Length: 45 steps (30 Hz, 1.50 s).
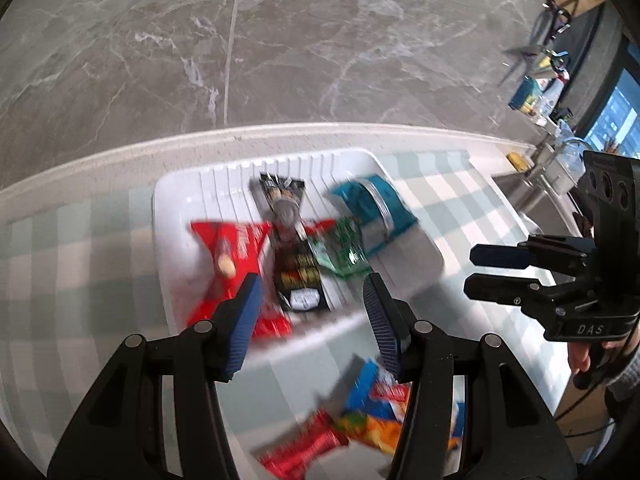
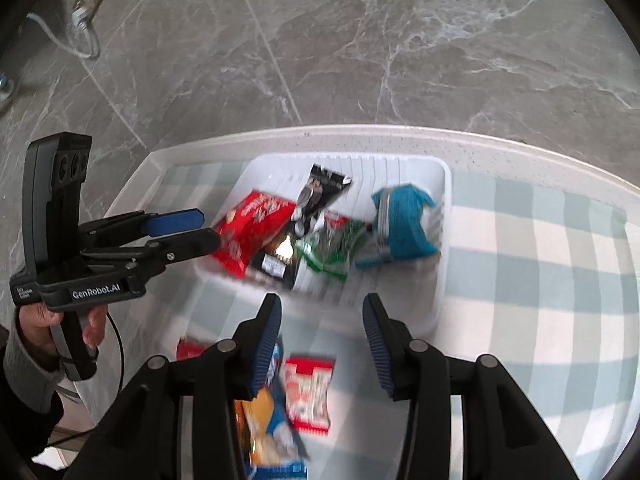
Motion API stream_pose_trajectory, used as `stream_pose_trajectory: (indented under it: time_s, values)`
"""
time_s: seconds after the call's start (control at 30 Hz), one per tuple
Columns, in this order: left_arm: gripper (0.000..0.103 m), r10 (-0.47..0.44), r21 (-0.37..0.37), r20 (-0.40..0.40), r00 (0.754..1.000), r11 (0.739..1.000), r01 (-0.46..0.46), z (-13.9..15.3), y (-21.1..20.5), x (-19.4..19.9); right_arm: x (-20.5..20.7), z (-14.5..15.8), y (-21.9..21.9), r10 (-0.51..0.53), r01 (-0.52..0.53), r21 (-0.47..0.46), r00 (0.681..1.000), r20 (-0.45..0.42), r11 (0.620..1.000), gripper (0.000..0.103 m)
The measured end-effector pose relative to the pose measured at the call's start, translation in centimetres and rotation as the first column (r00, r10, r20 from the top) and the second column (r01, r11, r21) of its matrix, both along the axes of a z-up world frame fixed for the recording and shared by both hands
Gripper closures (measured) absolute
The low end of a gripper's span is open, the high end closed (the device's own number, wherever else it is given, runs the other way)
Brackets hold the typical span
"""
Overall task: Organize snacks
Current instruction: 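Grasp the long white packet with the left tool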
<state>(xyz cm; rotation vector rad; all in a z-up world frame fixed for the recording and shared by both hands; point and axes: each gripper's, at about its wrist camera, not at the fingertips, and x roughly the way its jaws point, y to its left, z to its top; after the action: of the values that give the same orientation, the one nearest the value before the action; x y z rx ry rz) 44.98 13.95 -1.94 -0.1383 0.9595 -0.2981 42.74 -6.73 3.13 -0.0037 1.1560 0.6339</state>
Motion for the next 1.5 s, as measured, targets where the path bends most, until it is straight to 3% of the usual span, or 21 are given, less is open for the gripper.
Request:
stream_pose_trajectory:
  time_s: [0.33, 0.43, 0.53, 0.67, 0.77, 0.9, 1.03, 1.1, 1.33, 1.5]
  values:
    - [0.053, -0.066, -0.028, -0.085, 0.994, 0.998, 0.063, -2.2, -1.7, -8.4, -6.5, -0.1, -0.6, 0.103, -0.101, -0.085, 0.995, 0.011, 0.991, 0.056]
    - [0.053, -0.137, -0.053, -0.123, 0.983, 0.990, 0.131, -3.0, -2.7, -11.2, -8.2, -1.0, -0.6, 0.132, -0.131, -0.118, 0.991, -0.004, 0.984, 0.056]
    - [0.053, -0.258, -0.076, -0.153, 0.954, 0.966, 0.249, -3.6, -4.6, -14.3, -9.1, -1.6, -0.8, 0.134, -0.135, -0.123, 0.991, -0.019, 0.983, 0.056]
    - [0.053, -0.404, -0.042, -0.195, 0.894, 0.914, 0.404, -4.7, -7.9, -17.8, -10.1, -1.9, -1.0, 0.131, -0.133, -0.120, 0.991, -0.027, 0.984, 0.056]
    - [0.053, -0.458, -0.020, -0.231, 0.859, 0.885, 0.466, -5.7, -9.6, -19.5, -10.8, -2.1, -0.9, 0.139, -0.141, -0.120, 0.990, -0.027, 0.983, 0.055]
    - [0.053, -0.484, 0.032, -0.240, 0.841, 0.862, 0.506, -6.8, -11.3, -20.8, -11.2, -2.3, -0.3, 0.150, -0.152, -0.128, 0.988, -0.024, 0.980, 0.053]
    - [0.055, -0.494, 0.083, -0.214, 0.843, 0.851, 0.519, -7.5, -12.3, -22.0, -11.3, -2.6, 0.3, 0.161, -0.162, -0.140, 0.987, -0.021, 0.977, 0.052]
    - [0.064, -0.500, 0.091, -0.199, 0.843, 0.847, 0.524, -7.4, -12.3, -22.4, -11.2, -2.8, 0.5, 0.162, -0.163, -0.140, 0.987, -0.023, 0.977, 0.052]
    - [0.082, -0.411, 0.052, -0.221, 0.884, 0.901, 0.432, -8.0, -9.0, -22.8, -10.8, -3.3, 1.5, 0.182, -0.184, -0.147, 0.983, -0.025, 0.972, 0.049]
    - [0.083, -0.303, 0.046, -0.241, 0.922, 0.945, 0.323, -8.0, -4.8, -23.7, -10.3, -3.9, 2.6, 0.209, -0.211, -0.155, 0.977, -0.030, 0.965, 0.049]
